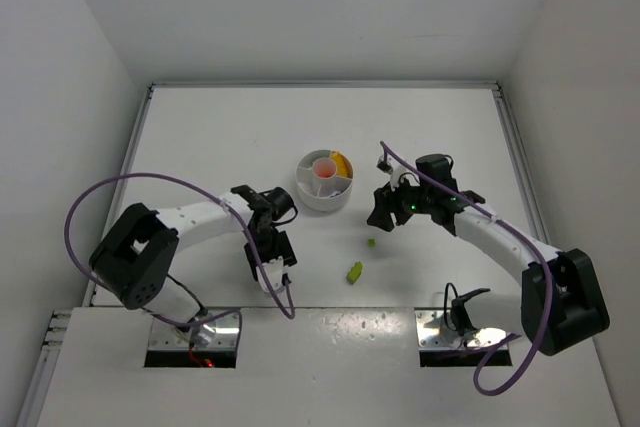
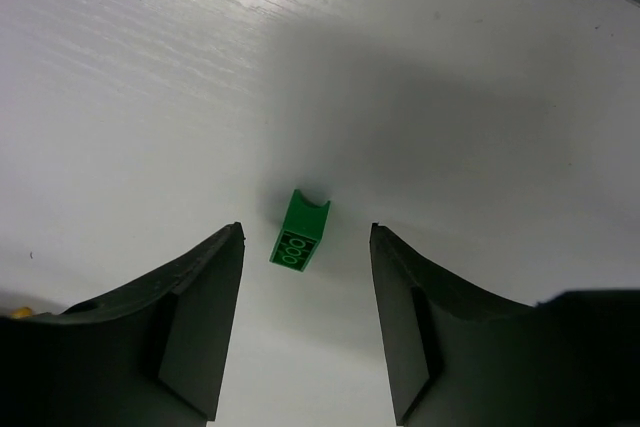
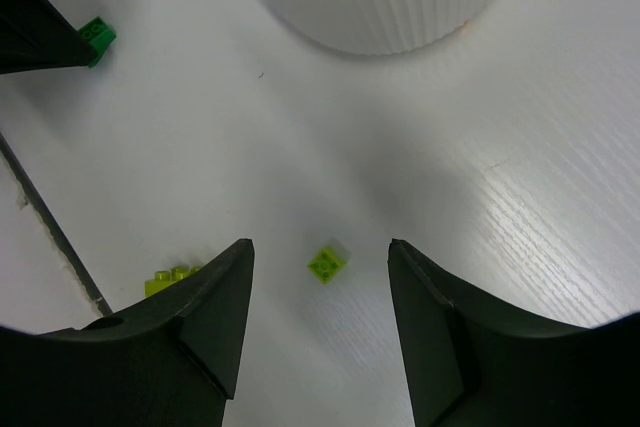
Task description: Sort the legos into containers by color
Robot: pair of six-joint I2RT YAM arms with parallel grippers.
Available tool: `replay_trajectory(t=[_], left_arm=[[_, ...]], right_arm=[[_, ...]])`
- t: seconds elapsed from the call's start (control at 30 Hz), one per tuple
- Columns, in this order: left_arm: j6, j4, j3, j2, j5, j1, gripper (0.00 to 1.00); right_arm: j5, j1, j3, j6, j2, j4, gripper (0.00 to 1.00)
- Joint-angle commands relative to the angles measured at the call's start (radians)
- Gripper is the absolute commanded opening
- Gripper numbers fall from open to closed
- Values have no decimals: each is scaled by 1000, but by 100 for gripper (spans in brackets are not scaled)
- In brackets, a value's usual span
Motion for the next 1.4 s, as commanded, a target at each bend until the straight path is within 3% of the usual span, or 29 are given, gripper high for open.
replay_trajectory(t=[0.0,0.57,0.77,1.0,1.13,1.23,1.3,1.37], left_arm=[[290,-14,33,20,21,-21,58],[290,14,42,109,-29,-21,36],[180,34,64,85,36,-21,27],[-377,34,208,5,208,-21,10],[-829,43,345,-17,332,60,5],[-1074,52,427,-26,421,126,2],[-1181,107,441,-35,507,167,2],[-1441,251,452,-60,509,215,1]], right_arm=[[-5,-7,-3,-18,-17,42,57],[-5,-7,7,-18,11,42,57],[-5,-7,26,-18,21,42,57],[-25,-7,57,-18,41,12,57],[-34,-7,79,-9,54,12,57],[-44,-7,88,11,73,12,57],[-44,-7,88,20,74,26,56],[-44,-7,88,31,83,51,56]])
